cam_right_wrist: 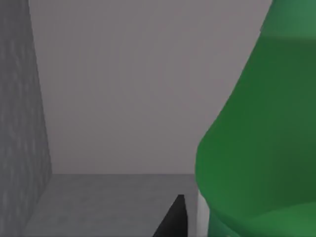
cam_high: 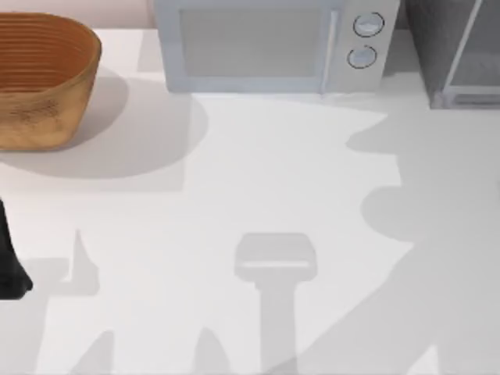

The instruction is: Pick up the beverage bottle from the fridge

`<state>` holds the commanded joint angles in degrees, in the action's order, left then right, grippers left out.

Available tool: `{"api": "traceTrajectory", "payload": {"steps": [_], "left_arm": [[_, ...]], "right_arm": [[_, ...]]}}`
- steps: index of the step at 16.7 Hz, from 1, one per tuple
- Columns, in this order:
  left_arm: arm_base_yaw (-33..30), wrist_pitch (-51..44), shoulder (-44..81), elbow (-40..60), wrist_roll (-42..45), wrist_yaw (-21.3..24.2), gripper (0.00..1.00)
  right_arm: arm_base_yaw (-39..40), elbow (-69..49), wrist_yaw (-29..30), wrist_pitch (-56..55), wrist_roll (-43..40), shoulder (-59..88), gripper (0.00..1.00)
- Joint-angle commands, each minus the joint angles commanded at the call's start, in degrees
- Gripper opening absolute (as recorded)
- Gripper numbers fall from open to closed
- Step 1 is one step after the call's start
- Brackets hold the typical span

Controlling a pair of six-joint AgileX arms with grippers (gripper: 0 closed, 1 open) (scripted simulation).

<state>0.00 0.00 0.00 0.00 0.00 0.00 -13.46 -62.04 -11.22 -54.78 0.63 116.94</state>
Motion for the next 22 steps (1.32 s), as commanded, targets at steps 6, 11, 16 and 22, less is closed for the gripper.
{"api": "traceTrajectory", "payload": {"steps": [6,11,16,22], "left_arm": [[0.0,0.0,0.0,0.0,0.0,0.0,1.00],[0.0,0.0,0.0,0.0,0.0,0.0,1.00],[0.0,0.0,0.0,0.0,0.0,0.0,1.00],[0.0,0.0,0.0,0.0,0.0,0.0,1.00]], "right_arm": [[-1.3,12.9,-1.6,-5.0,0.3,-7.8,0.00],[-1.0,13.3,-1.7,-5.1,0.4,-7.8,0.00],[-0.2,15.5,-1.0,-2.3,0.1,-13.4,0.00],[2.9,26.1,2.0,10.8,-0.4,-37.4,0.00]]}}
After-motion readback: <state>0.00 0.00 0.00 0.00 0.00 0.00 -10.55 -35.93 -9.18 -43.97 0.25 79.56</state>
